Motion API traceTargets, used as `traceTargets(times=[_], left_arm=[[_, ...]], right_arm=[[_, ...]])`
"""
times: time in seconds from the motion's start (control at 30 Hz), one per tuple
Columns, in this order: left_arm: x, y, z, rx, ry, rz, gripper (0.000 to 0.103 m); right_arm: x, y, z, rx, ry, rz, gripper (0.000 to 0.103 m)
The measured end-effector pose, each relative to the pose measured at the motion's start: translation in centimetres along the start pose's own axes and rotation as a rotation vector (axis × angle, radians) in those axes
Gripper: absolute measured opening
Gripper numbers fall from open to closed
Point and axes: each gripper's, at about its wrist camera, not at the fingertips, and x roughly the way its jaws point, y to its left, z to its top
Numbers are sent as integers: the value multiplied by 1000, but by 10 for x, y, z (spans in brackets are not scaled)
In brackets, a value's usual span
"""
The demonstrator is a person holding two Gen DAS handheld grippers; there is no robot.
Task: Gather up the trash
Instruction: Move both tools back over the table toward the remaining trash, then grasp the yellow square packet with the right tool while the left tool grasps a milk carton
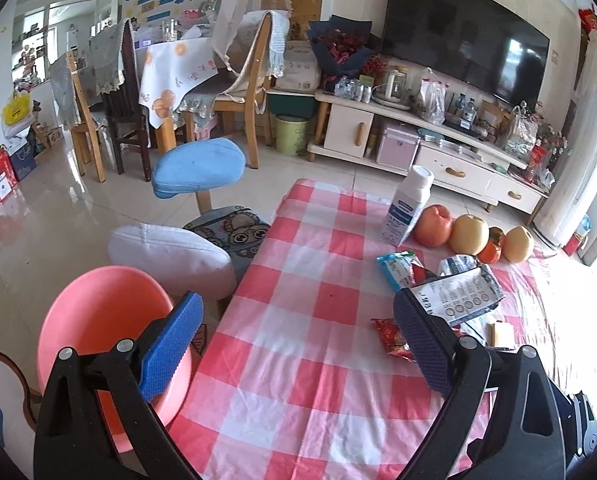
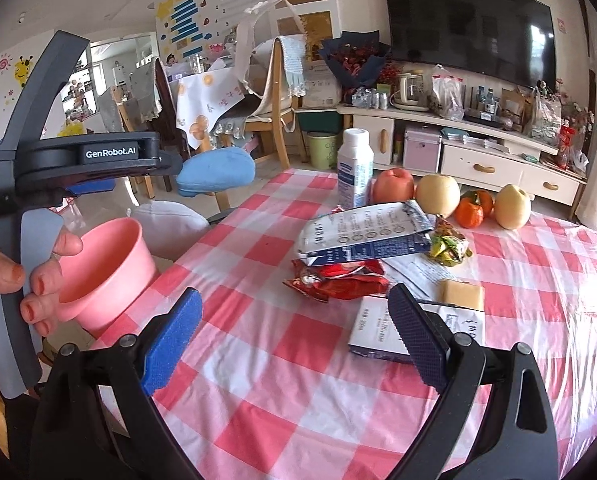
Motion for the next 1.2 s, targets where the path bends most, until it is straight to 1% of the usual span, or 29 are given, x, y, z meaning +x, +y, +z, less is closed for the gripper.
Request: traceTargets(times=[0.3,0.43,0.63,0.8,0.93,0.97,1.03,1.1,1.2], left_arm=[[4,-41,-5,101,11,-54,95],[9,-59,-7,149,25,-62,95],[17,-86,-10,212,47,-77,95],[31,-119,-16,353,61,-83,95],[46,-148,-24,535,48,-63,95],[52,-156,-29,589,53,-62,95],[62,-167,-35,664,58,-54,95],[69,-176,-38,714,56,-53,95],[78,-185,-35,735,56,-67,95]], right_arm=[[1,-24,-7,15,12,-25,95],[1,-36,-12,8,24,-40,95],[-2,-70,-21,36,53,-53,95],[-4,-103,-25,84,75,-48,95],[-1,-128,-27,109,113,-34,95],[2,-136,-28,126,133,-21,95],[6,-151,-30,163,167,-2,95],[9,-160,-31,181,186,11,95],[16,-170,-34,190,219,29,95]])
